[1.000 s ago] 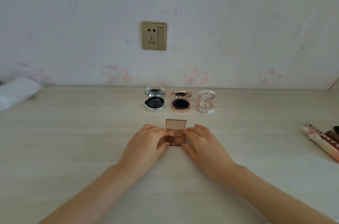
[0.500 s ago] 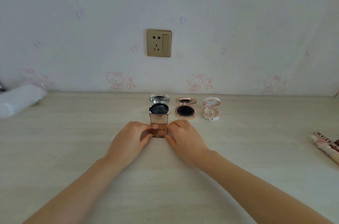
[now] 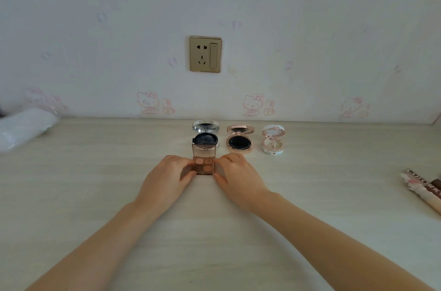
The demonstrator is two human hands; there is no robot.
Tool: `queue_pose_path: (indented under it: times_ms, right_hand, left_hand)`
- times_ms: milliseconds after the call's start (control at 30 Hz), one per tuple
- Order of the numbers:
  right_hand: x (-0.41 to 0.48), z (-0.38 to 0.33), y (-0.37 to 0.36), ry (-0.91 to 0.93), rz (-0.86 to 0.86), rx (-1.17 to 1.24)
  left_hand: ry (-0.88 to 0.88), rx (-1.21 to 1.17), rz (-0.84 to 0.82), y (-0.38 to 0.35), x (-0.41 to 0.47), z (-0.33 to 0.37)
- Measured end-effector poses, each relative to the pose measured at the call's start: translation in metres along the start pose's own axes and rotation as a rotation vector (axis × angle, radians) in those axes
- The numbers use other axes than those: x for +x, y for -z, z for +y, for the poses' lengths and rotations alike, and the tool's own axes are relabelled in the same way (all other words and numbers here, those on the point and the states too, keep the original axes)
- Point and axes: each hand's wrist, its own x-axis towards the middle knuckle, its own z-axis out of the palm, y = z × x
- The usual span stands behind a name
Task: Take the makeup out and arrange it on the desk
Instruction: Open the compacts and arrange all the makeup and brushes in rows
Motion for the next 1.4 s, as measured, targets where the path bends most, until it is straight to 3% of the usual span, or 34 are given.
queue_pose_path:
  times_ms: [167, 433, 867, 1400]
  right_hand:
    - [-0.016, 0.007, 0.010, -0.012, -0.014, -0.013]
    - [-0.077, 0.050, 0.037, -0.078, 0.048, -0.056]
    - [-0.198, 0.140, 0.094, -0.385, 0.152, -0.159]
    - [-0.263, 0.254, 0.161, -0.614, 0.263, -0.255]
  left_hand:
    - [-0.007, 0.036, 0.051, 0.004, -0.008, 0.011]
    - [-0.223, 0.016, 0.091, -0.013, -0.019, 0.067]
    - [-0.421, -0.144, -0.147, -0.088, -0.013, 0.192]
    - [-0.582, -0.322, -0.221, -0.174, 0.034, 0.349]
